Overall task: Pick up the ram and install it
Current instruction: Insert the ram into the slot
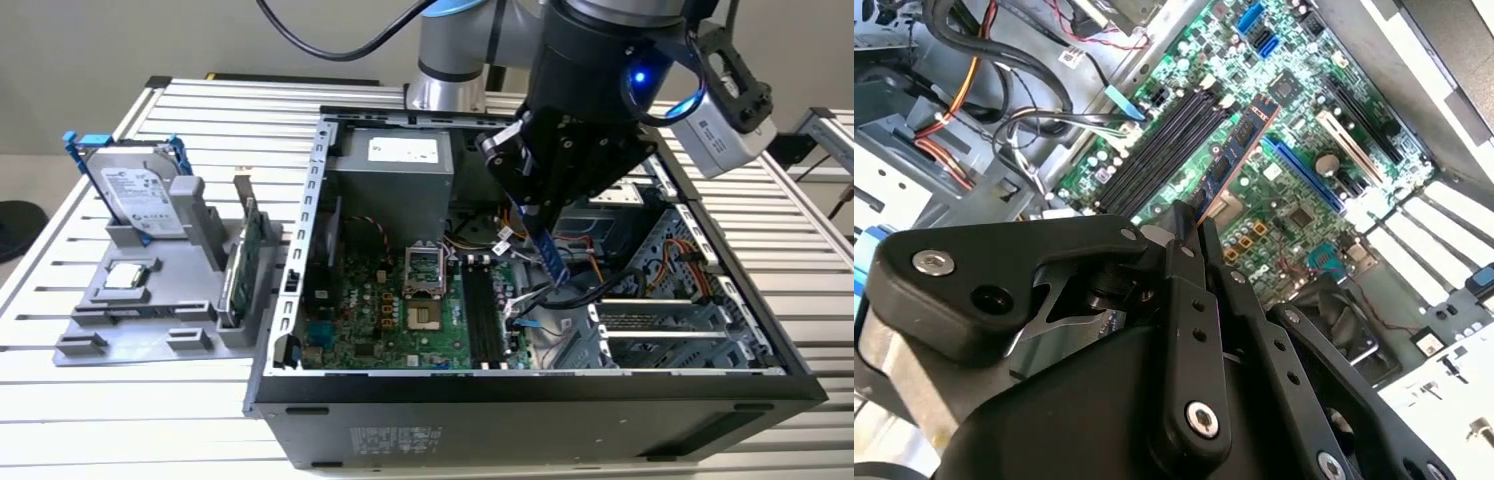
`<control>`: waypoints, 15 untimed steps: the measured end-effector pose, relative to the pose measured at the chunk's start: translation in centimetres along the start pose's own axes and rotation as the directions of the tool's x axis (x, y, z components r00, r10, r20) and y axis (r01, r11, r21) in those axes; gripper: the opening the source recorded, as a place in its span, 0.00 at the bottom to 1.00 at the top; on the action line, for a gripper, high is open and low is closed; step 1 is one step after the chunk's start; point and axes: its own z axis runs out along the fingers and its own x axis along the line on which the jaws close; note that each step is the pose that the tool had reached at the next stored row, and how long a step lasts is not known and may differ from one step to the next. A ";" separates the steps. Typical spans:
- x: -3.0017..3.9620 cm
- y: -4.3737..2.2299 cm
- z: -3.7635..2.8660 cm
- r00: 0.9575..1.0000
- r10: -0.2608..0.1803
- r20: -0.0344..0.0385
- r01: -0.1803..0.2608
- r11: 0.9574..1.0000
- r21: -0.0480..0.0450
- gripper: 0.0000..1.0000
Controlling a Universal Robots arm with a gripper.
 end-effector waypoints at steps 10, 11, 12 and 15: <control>-0.05 0.35 0.29 0.998 0.056 -0.001 -0.056 0.998 0.001 0.00; -0.06 0.42 0.33 0.998 0.059 -0.001 -0.059 0.998 0.001 0.00; -0.07 0.48 0.37 0.998 0.060 0.000 -0.060 0.998 0.001 0.00; -0.09 0.58 0.49 0.998 0.061 0.000 -0.061 0.998 0.001 0.00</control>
